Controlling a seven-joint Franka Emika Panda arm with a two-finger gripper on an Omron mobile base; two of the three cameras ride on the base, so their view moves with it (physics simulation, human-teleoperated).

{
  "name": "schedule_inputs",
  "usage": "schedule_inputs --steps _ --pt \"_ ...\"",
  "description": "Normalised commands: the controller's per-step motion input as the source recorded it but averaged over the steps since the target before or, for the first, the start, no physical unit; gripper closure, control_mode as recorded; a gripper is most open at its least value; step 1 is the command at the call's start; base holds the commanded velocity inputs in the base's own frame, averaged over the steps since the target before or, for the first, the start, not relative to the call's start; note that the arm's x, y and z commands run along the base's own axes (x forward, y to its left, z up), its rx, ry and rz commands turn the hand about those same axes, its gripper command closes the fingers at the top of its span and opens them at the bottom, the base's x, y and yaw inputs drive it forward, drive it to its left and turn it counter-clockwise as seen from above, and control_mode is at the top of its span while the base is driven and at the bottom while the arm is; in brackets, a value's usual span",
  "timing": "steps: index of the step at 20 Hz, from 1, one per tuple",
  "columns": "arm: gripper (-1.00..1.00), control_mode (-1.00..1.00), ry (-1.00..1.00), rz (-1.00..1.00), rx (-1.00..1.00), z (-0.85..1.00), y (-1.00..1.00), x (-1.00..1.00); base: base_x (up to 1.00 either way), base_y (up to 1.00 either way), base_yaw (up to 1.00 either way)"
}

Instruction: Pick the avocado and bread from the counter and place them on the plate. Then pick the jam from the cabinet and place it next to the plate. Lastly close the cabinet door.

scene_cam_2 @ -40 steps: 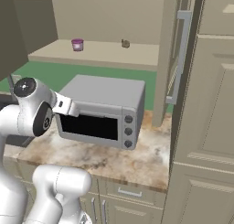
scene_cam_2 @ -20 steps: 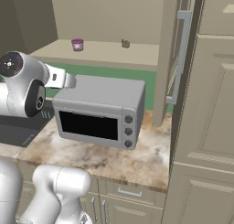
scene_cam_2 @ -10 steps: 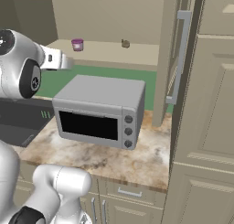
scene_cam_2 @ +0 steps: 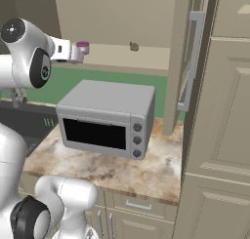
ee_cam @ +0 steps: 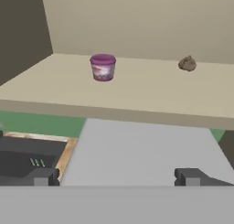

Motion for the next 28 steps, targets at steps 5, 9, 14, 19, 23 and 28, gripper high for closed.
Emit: schedule_inputs --steps 5,9,14,19,23,28 --pt "-1.00 -1.00 0.00 0.00 0.00 0.00 0.03 0.33 0.00 0.00 0.00" --pt "-1.00 -1.00 0.00 0.00 0.00 0.00 0.09 0.27 0.00 0.00 0.00" --pt "-1.00 -1.00 0.00 0.00 0.00 0.00 0.10 0.28 0.00 0.00 0.00" --pt "-1.00 -1.00 0.02 0.02 0.00 0.00 0.06 0.34 0.00 0.00 0.00" --pt "-1.00 -1.00 0.06 0.03 0.00 0.00 0.02 0.36 0.00 0.00 0.00" --pt "-1.00 -1.00 0.09 0.01 0.00 0.00 0.10 0.33 0.00 0.00 0.00"
